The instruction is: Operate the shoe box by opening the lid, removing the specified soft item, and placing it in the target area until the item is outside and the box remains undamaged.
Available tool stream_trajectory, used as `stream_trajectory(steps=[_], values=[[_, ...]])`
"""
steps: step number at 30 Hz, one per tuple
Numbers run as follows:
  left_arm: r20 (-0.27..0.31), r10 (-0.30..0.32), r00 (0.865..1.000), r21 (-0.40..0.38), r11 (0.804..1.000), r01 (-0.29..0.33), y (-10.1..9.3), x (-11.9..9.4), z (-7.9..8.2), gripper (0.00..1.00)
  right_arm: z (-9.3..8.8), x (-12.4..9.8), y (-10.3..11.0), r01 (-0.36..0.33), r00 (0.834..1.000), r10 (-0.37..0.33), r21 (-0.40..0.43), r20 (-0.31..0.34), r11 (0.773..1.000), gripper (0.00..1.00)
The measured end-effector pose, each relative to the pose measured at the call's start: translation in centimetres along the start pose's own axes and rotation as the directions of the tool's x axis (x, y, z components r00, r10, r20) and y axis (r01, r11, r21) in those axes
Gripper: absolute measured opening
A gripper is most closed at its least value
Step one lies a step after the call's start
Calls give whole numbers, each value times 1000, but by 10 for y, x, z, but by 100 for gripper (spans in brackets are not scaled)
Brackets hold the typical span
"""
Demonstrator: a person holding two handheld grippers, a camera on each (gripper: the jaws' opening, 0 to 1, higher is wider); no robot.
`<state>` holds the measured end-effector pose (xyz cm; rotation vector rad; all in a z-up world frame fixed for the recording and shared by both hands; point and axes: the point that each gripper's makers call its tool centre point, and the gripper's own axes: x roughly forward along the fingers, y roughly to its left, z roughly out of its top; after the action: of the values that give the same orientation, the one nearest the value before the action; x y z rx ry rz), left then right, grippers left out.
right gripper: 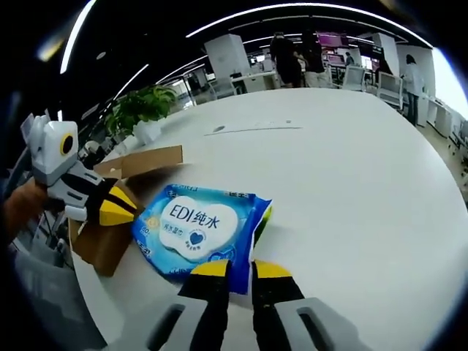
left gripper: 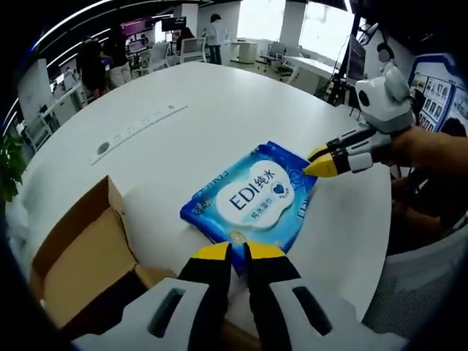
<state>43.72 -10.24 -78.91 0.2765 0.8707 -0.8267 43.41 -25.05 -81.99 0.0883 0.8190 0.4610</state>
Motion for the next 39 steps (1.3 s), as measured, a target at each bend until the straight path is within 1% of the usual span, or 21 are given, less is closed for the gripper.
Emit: stream_trajectory(steps=[9, 16, 22, 31, 33, 39], values=[[28, -7, 1000, -10, 1000, 8, -2, -17, 2, 11, 0, -14, 8, -5, 1000, 4, -74, -10, 997, 16], [50, -3, 999, -24, 1000, 4, 1, -30, 3, 15, 4, -23, 15, -16, 1000, 16, -103, -9, 995, 21], [62, 8, 998, -41, 999, -5, 6, -43, 0, 19, 12, -30, 22, -21, 1000, 22, -121, 7, 992, 28], [73, 36, 997, -53, 998, -32, 19, -63, -8, 21, 19, -36, 33, -29, 999, 33, -147, 21, 989, 35], [79, 45, 996, -62, 997, -40, 26, -67, -11, 21, 20, -36, 37, -36, 999, 39, -154, 19, 987, 37], [76, 75, 994, -70, 995, -70, 43, -81, -26, 23, 21, -37, 49, -56, 998, 58, -189, 7, 980, 39]])
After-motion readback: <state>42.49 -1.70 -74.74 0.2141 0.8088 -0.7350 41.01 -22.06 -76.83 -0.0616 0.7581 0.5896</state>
